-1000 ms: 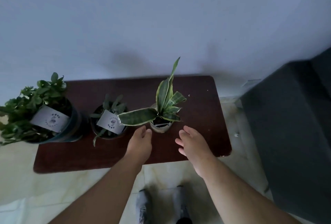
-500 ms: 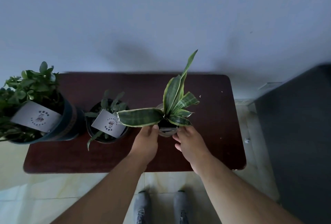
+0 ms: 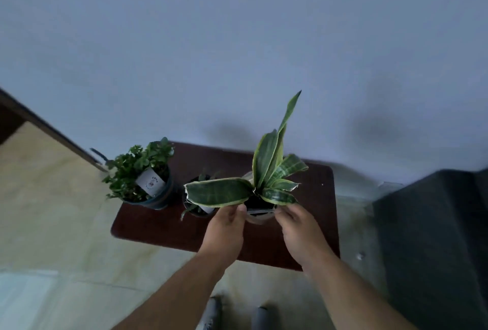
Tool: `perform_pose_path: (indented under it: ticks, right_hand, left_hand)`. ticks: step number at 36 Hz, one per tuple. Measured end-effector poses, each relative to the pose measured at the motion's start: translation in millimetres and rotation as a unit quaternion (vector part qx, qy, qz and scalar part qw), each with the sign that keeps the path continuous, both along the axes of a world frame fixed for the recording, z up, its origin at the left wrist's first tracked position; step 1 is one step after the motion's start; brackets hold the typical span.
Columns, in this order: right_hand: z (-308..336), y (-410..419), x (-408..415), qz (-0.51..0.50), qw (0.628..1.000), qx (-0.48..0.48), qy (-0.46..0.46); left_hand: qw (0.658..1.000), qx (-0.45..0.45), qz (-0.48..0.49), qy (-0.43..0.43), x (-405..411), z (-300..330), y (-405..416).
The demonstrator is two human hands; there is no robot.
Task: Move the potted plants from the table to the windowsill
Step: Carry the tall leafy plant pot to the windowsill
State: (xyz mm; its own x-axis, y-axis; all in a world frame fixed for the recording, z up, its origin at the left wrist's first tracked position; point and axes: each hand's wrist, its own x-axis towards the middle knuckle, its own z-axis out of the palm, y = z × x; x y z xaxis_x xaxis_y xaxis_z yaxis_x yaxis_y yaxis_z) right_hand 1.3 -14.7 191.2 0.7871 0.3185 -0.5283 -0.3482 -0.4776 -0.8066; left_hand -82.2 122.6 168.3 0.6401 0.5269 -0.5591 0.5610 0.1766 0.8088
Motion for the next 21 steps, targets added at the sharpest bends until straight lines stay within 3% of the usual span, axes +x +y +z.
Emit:
perform_pose_path:
  ticks: [9,21]
  right_hand:
    - [98,66,-45,0.107,0.990,0.082,-0.049]
    - [155,177,-186,0.314,0.942,0.117,-0.032]
  left_hand:
    - [0.983,0.068,0.166,-0.046,-81,114,34]
    - [0.926,0.078,0.343,-0.137,-250,177,95]
